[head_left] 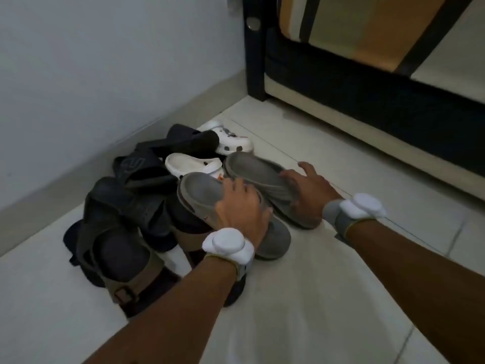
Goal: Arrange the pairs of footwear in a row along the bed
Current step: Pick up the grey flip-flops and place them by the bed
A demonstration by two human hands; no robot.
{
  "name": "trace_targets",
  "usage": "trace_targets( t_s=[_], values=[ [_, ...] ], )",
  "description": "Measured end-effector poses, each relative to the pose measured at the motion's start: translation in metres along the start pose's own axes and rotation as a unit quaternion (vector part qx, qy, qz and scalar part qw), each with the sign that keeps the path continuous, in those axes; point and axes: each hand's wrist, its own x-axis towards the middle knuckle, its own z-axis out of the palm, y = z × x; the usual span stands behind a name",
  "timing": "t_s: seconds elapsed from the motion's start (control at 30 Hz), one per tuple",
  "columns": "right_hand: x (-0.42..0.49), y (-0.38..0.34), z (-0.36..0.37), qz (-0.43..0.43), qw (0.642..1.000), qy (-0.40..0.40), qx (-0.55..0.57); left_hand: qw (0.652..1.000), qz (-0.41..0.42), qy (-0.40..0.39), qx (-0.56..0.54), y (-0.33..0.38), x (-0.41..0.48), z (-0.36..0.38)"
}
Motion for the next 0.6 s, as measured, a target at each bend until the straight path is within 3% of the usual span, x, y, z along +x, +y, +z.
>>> trace_targets(
  t_s=[0.1,0.23,0.37,0.53,0.6],
  values=[
    [0.021,0.005,0.023,0.024,0.999,-0.032,-0.007,0.997,0.031,-0.007,0.069,0.011,0.012,0.027],
    [0.015,0.016,0.036,0.002,0.999,0.029,0.031,0.999,0.012,0.003,0.03,0.021,0.016,0.04],
    [-0.029,0.034,0.012,0.021,0.995,0.073,0.059,0.999,0.034,-0.002,0.004,0.039,0.003,0.022],
    [-0.113,0.078,-0.021,0.085,0.983,0.117,0.111,0.993,0.08,-0.08,-0.023,0.088,-0.028,-0.011],
    [-0.172,0.112,-0.038,0.112,0.975,0.149,0.123,0.981,0.147,-0.108,-0.063,0.133,-0.056,-0.02]
  ],
)
